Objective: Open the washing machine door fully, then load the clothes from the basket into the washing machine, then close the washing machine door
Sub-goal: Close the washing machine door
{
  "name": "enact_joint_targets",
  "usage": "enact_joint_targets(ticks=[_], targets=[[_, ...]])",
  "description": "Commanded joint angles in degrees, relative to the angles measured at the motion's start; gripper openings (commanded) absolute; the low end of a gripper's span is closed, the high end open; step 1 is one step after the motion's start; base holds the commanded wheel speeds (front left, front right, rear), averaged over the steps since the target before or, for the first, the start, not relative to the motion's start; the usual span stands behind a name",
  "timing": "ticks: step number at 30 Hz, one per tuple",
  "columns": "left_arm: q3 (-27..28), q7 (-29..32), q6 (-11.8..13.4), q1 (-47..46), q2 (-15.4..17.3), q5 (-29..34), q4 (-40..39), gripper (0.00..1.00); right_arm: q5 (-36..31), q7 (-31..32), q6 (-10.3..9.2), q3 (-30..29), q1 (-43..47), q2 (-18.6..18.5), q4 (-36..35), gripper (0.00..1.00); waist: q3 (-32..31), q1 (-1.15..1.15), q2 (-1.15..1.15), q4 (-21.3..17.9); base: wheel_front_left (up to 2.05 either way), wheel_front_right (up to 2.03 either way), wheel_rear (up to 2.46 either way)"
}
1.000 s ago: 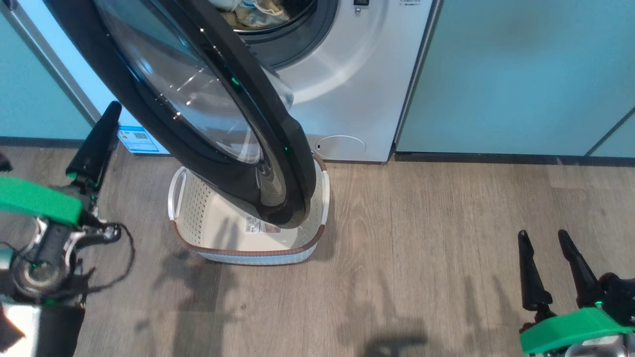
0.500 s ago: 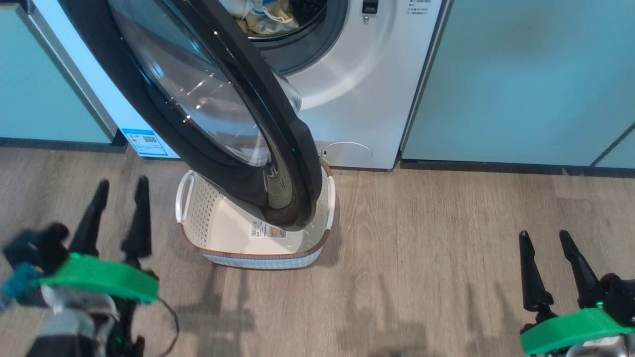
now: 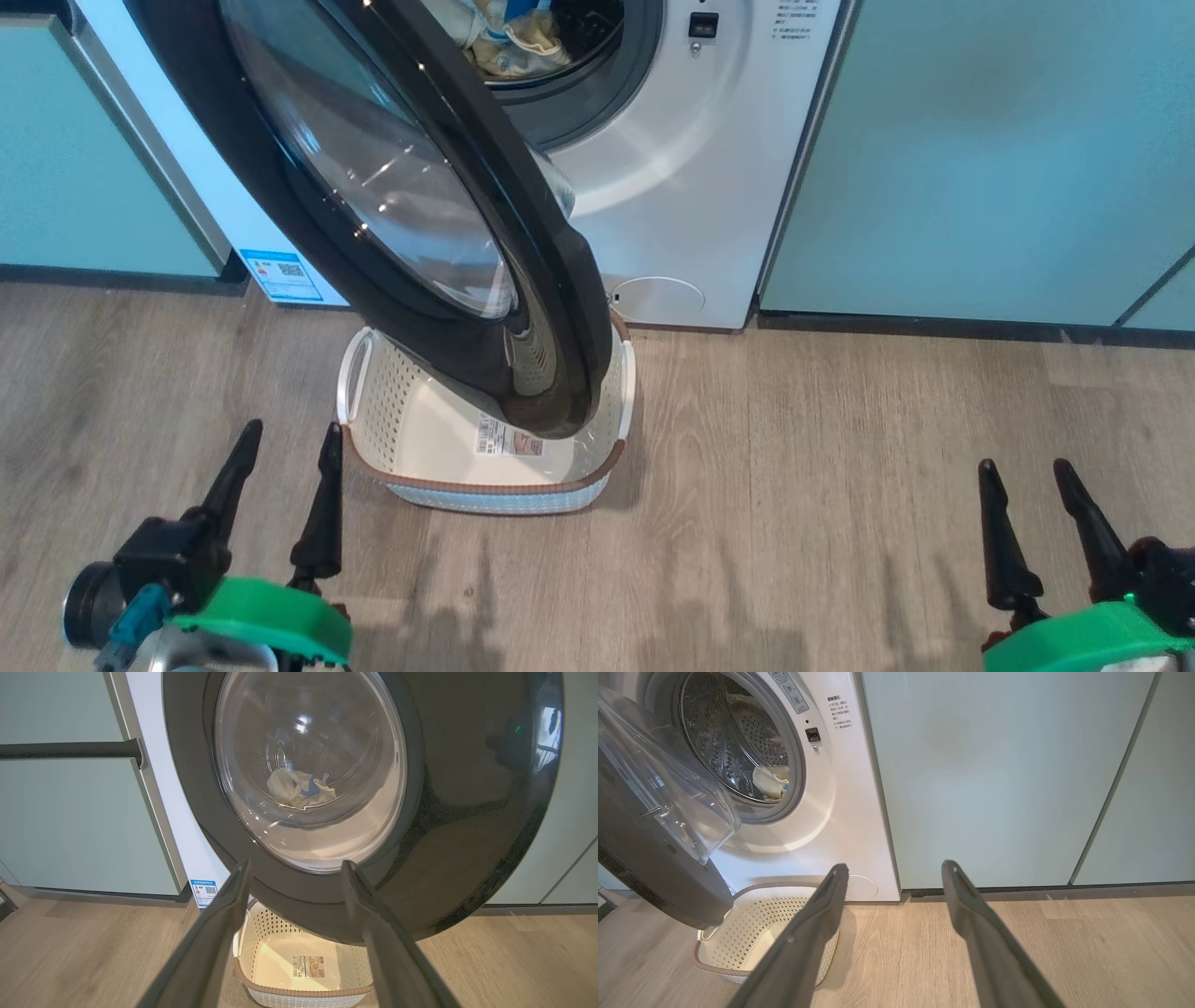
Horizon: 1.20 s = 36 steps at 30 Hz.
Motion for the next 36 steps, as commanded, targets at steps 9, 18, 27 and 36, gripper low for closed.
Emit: enact_joint_targets(ticks=[9, 18, 27, 36], targets=[[1.8, -0.5, 0.9, -1.2, 0.5, 0.4, -2.1, 1.0, -0.5, 0.5, 0.05, 0.9, -0.6, -0.2, -2.7, 1.0, -0.6, 0.0, 0.0, -0.5, 0.0, 0.0, 0.0], [1.4, -0.5, 1.4, -1.0, 0.3, 0.6, -1.9, 1.0, -0.5, 0.6, 0.05, 0.9, -0.1, -0.2, -3.1, 1.0, -1.3, 0.0, 0.0, -1.0, 0.0, 0.0, 0.0], [0.5, -0.7, 1.7, -0.8, 0.2, 1.0, -1.7, 1.0, 0.3, 0.5, 0.05, 0.6, 0.6, -0.2, -3.6, 0.0, -2.3, 0.0, 0.0, -1.2, 0.0, 0.0, 0.0], [0.0, -0.5, 2.1, -0.6, 0.1, 1.0, -1.5, 1.0, 0.8, 1.5, 0.05, 0.7, 1.1, -0.2, -3.7, 0.0, -3.2, 0.0, 0.0, -0.8, 0.0, 0.0, 0.0]])
